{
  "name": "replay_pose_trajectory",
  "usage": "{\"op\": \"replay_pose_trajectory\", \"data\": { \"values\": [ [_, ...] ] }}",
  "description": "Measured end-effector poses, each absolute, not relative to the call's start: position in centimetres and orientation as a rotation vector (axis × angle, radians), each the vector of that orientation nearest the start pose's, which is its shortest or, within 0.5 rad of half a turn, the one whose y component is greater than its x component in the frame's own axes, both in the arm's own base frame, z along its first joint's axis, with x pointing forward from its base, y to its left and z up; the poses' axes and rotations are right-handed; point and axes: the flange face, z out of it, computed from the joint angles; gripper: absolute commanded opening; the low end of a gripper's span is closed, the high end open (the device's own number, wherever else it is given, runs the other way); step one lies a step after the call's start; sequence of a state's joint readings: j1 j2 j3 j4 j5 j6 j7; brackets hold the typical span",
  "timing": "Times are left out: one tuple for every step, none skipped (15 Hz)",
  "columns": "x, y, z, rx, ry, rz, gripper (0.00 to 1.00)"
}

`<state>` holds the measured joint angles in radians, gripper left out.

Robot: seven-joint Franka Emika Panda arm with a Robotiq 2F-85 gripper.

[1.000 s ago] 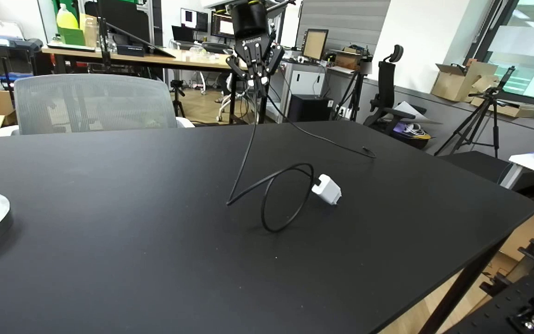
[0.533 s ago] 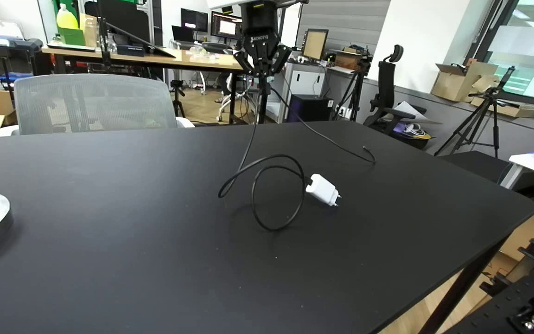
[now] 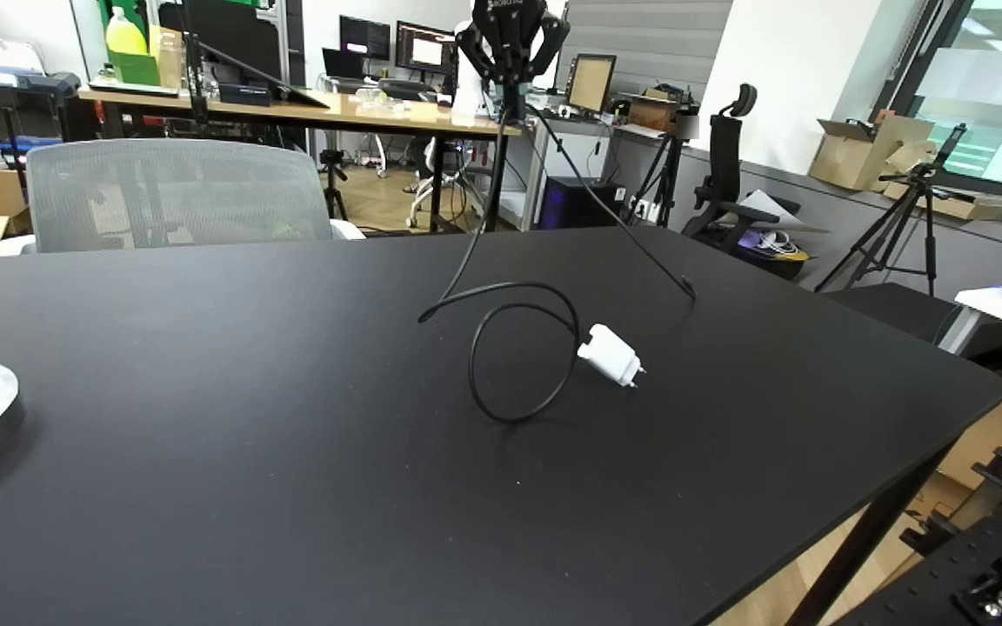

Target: Spread the charger cable

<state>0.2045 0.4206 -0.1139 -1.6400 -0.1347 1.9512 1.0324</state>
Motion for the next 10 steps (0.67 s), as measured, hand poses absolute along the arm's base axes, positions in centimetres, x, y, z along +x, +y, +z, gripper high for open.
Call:
{"op": "replay_pose_trajectory", "data": {
  "values": [
    [65.1, 6.2, 37.7, -3.029, 1.413, -0.024, 0.02],
    [64.6, 6.5, 38.7, -3.032, 1.400, -0.046, 0.02],
    [64.0, 7.0, 39.6, -3.031, 1.385, -0.053, 0.02],
    [63.4, 7.6, 40.2, -3.031, 1.365, -0.051, 0.02],
    [62.8, 8.3, 40.7, -3.034, 1.338, -0.045, 0.02],
    [62.1, 9.1, 41.0, -3.039, 1.305, -0.034, 0.02],
    [61.4, 10.0, 41.1, -3.043, 1.267, -0.018, 0.02],
    [60.8, 10.8, 41.2, -3.049, 1.232, -0.002, 0.02],
    [60.1, 11.5, 41.2, -3.049, 1.202, 0.018, 0.02],
    [59.5, 12.1, 41.1, -3.046, 1.180, 0.043, 0.02]
  ]
}}
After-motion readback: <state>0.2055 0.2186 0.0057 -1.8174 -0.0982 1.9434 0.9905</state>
